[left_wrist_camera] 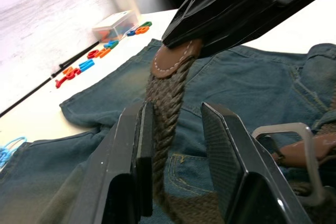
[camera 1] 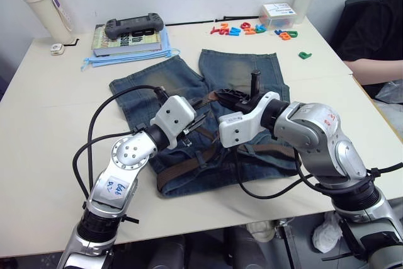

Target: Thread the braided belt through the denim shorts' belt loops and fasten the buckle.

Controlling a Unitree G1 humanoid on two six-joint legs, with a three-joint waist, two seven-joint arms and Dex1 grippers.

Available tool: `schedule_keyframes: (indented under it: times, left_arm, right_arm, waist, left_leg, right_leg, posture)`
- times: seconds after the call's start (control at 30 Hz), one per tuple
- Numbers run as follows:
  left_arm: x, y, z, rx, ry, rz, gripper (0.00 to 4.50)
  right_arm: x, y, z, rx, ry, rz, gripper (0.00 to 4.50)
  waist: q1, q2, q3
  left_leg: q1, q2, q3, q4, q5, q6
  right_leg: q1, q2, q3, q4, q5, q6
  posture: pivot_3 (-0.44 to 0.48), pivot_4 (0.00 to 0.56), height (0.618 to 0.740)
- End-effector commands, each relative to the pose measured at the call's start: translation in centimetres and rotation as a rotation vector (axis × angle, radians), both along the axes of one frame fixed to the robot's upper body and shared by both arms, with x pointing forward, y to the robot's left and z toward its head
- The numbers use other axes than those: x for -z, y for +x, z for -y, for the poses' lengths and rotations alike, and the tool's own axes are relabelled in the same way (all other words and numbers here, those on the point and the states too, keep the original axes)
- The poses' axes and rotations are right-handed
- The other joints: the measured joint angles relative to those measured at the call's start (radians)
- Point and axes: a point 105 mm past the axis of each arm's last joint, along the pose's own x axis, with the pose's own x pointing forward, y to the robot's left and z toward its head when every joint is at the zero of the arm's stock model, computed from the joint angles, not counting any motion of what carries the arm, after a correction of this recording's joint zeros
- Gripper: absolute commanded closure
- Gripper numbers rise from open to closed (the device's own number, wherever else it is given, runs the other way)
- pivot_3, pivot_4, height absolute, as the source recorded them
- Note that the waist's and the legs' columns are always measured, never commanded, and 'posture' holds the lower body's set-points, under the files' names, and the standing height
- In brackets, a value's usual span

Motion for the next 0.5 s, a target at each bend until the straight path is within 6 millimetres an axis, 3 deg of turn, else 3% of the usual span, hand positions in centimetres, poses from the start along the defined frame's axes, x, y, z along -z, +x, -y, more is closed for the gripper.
schedule_keyframes:
  times: [0.03, 0.1, 0.3, 0.5]
  left_arm:
    - [-0.54, 0.26, -0.6, -0.043, 0.023, 0.034, 2.81]
    - [-0.47, 0.42, -0.59, -0.048, 0.02, 0.027, 2.81]
    - [-0.68, 0.13, -0.22, -0.027, -0.005, 0.027, 4.45]
    - [-0.89, -0.23, 0.09, -0.003, -0.038, 0.021, 4.45]
  right_arm:
    - [-1.35, -1.34, -0.79, -0.046, 0.024, 0.058, 4.5]
    - [-1.31, -1.48, -0.93, -0.053, 0.026, 0.055, 4.5]
    - [-1.18, -1.55, -1.0, -0.052, 0.026, 0.049, 4.5]
    - [-1.04, -1.47, -0.91, -0.044, 0.042, 0.033, 4.5]
  waist:
    - [0.0, 0.0, 0.0]
    - [0.0, 0.0, 0.0]
    - [0.0, 0.0, 0.0]
    - [0.0, 0.0, 0.0]
  left_leg:
    - [0.0, 0.0, 0.0, 0.0, 0.0, 0.0]
    - [0.0, 0.0, 0.0, 0.0, 0.0, 0.0]
    - [0.0, 0.0, 0.0, 0.0, 0.0, 0.0]
    - [0.0, 0.0, 0.0, 0.0, 0.0, 0.0]
  right_leg:
    - [0.0, 0.0, 0.0, 0.0, 0.0, 0.0]
    - [0.0, 0.0, 0.0, 0.0, 0.0, 0.0]
    - [0.0, 0.0, 0.0, 0.0, 0.0, 0.0]
    - [0.0, 0.0, 0.0, 0.0, 0.0, 0.0]
  posture:
    - [0.0, 0.15, 0.707]
    - [0.0, 0.15, 0.707]
    - [0.0, 0.15, 0.707]
    - [0.0, 0.15, 0.707]
